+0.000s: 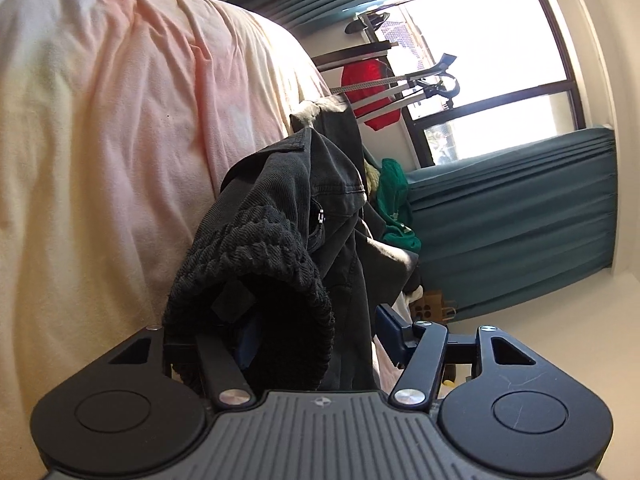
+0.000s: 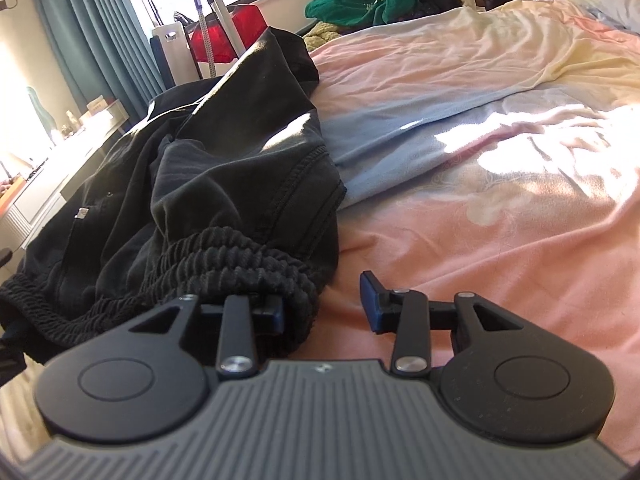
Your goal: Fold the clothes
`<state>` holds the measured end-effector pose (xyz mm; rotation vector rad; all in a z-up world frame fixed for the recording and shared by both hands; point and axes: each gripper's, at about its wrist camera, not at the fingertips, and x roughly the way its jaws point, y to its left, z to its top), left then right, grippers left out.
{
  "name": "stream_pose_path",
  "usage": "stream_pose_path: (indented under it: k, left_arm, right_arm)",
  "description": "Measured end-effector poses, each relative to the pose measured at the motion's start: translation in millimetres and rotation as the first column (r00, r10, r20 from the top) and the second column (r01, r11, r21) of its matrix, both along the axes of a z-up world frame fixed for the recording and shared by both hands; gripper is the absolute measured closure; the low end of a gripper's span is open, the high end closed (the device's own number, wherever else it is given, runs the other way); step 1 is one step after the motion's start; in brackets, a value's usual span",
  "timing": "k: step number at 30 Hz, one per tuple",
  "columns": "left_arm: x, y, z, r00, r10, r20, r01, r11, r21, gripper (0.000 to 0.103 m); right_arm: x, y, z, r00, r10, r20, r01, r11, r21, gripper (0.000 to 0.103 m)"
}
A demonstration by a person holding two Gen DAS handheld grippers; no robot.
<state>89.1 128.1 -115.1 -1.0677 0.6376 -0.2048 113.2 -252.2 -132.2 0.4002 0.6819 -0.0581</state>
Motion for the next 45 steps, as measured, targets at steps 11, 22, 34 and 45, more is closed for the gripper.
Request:
stream_pose_path:
  k: [11, 22, 34, 45]
  left_arm:
    - [28, 5, 11, 0.996, 0.081, 0.032, -0.086, 0.976, 0.202, 0.093]
    - [39, 94, 161, 0.951, 0.155, 0.269, -0.249, 0.898, 0.363, 0.095]
    - [139, 209, 169, 0.942, 0.285, 0.178, -0.329, 0.673, 0.663, 0.094]
    - [140, 254, 57, 0.954, 0.299, 0.033, -0.238, 0.68, 0.693, 0.077]
  right_arm:
    - [-22, 28, 11, 0.999, 0.01, 0.045, -0.007, 0.997, -0.076, 0.089]
    - [-62, 155, 60, 0.943, 0.271, 0.191, -0.276, 0.961, -0.002, 0.089]
    - [1, 313, 57, 0.795, 0.563, 0.224, -0.591, 0.803, 0.078, 0.089]
    - [20, 336, 11, 0.754, 0.648, 0.112, -0.654, 0.755, 0.038, 0.063]
